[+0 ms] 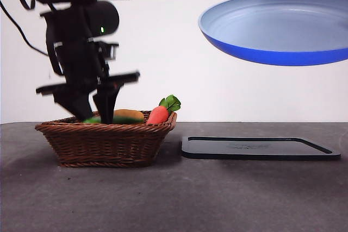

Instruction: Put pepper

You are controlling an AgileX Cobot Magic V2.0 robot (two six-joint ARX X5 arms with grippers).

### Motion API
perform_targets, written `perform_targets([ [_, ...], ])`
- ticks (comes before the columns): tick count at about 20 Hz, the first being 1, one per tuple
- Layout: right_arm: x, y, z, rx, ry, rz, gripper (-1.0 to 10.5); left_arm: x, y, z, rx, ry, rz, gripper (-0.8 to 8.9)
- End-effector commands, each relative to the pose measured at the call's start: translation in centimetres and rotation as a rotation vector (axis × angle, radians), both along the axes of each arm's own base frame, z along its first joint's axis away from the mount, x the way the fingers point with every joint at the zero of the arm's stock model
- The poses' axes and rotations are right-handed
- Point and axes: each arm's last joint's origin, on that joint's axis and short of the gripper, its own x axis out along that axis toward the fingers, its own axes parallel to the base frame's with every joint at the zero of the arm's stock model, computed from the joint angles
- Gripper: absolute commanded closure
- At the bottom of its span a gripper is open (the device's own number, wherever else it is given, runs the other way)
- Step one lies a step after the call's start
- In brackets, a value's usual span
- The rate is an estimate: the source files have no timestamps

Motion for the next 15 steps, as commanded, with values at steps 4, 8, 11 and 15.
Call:
perform_targets([
  [4,2.3,0.3,-0.9,0.039,0.09,-0.029,9.4,-1.6,-0.3,4.5,-0.247,-0.026,-0.111,7.27],
  [8,5.7,0.8,-3.2,0.125,0.215,-0.05,9.4,-4.0,-1.3,7.9,-0.35,-0.089,-0.216,7.27],
  [11,8.0,1.6,-5.4,0.183,0.31,-0.059,9.4,-5.8,-3.5,8.8,-0.382,-0.106,-0.336,7.27],
  [15,9.2,3.8,-7.1,0.193,0.38,-0.031,9.4,-7.8,-7.4,7.8,-0.3,-0.129,-0.465,7.27],
])
